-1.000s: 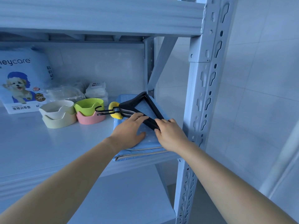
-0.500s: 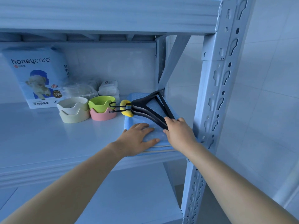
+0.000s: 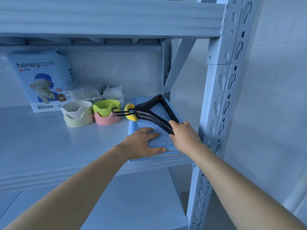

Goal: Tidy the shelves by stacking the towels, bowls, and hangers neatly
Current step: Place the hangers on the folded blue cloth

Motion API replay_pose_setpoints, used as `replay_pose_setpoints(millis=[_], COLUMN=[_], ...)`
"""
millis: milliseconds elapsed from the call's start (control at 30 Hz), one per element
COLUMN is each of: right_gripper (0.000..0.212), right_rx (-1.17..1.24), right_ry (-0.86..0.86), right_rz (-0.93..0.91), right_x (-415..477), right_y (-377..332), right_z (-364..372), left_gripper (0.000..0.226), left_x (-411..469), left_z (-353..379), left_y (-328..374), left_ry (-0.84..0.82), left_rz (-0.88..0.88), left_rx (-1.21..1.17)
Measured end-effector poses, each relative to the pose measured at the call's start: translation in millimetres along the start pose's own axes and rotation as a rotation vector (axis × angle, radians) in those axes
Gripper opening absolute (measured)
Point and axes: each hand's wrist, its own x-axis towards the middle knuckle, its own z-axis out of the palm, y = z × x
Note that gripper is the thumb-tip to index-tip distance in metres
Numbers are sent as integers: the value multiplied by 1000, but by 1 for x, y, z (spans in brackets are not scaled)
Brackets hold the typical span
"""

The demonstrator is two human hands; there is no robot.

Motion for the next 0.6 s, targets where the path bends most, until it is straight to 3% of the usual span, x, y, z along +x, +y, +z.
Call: replay_pose_setpoints(millis=[300,600], right_gripper=[18,32], right_rx=[-13,46], right_ry=[83,158], right_rz=[54,44], right_x=[-2,-3], right_y=[-2,-2], right_z=[7,10], left_gripper=[81,84], left_x=[1,3], left_z=[-1,8], left_y=[2,-1], left_ry=[-7,42], left_rz=[-17,-41], left_rx=[-8,57])
